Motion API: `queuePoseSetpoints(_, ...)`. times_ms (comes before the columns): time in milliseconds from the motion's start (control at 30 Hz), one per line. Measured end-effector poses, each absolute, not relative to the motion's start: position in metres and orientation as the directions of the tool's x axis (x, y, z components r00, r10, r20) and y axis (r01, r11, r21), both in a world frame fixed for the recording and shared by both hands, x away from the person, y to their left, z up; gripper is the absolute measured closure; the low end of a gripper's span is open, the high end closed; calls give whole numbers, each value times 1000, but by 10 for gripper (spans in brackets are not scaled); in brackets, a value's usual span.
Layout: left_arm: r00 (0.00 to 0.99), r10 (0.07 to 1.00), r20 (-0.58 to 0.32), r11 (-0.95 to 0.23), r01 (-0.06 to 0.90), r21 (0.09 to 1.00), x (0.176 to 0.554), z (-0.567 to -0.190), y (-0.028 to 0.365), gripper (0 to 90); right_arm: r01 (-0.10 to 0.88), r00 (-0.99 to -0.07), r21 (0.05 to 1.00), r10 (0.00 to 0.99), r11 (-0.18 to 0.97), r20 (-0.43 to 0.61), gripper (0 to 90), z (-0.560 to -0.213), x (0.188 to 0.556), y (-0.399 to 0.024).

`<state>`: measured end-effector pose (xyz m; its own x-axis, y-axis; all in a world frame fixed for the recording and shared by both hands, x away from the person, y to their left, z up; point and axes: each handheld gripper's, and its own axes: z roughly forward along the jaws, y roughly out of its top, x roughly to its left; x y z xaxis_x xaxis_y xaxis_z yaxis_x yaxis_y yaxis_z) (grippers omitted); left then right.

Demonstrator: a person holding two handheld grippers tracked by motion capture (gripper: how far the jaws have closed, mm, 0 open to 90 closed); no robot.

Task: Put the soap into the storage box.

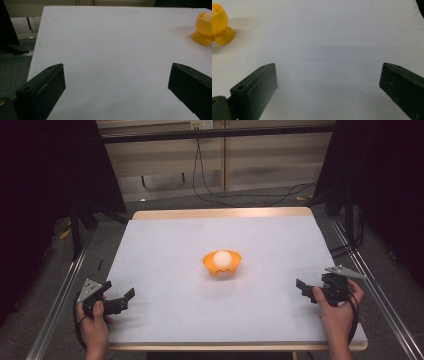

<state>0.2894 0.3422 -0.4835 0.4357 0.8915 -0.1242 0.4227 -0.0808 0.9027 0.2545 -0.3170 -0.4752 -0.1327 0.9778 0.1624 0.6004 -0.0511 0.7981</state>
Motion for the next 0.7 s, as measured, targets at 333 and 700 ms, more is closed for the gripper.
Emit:
queuePoseSetpoints(333,436,891,-126,-80,424,902,289,-483,342,9,601,-113,796,978,-75,178,12,-476,244,-334)
queuePoseSetpoints(700,430,894,-125,-77,423,903,289,-483,343,7,594,-110,800,977,-81,181,6,-474,231,-354)
